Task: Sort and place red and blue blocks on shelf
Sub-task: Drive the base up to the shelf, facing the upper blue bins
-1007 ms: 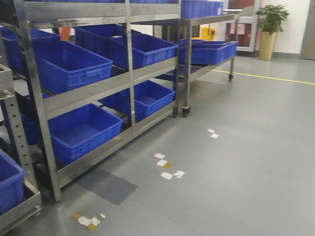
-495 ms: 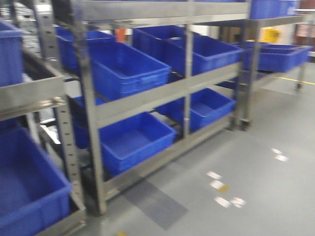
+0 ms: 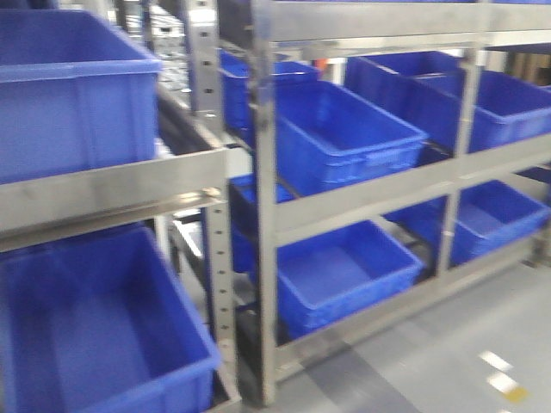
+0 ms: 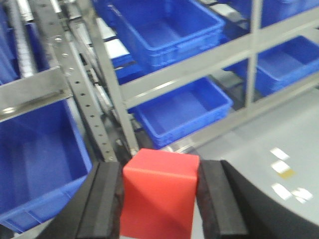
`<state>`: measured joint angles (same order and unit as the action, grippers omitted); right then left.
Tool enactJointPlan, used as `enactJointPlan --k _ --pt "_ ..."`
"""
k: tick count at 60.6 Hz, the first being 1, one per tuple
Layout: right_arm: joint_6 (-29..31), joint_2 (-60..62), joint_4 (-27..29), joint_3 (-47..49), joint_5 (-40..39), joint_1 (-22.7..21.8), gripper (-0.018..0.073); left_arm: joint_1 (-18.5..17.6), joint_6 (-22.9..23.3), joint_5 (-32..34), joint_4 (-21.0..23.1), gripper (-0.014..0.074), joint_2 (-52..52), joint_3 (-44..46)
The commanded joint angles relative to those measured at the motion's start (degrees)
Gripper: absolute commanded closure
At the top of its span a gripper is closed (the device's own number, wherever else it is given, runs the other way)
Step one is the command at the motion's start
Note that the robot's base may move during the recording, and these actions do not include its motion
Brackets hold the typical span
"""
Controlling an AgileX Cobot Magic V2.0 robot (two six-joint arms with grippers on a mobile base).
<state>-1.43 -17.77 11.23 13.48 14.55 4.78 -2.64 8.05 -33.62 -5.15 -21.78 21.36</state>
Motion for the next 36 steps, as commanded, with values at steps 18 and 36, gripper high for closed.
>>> enactJointPlan --k 18,36 --pt "0.2 -0.2 -0.3 1.7 -5.2 -0.3 0.051 0.0 0.0 4.3 0.1 0.0472 -0.3 1.6" --pt "0.2 -0.2 -0.3 1.7 -5.2 -0.3 0.051 0.0 0.0 4.3 0.1 0.0472 -0.3 1.6"
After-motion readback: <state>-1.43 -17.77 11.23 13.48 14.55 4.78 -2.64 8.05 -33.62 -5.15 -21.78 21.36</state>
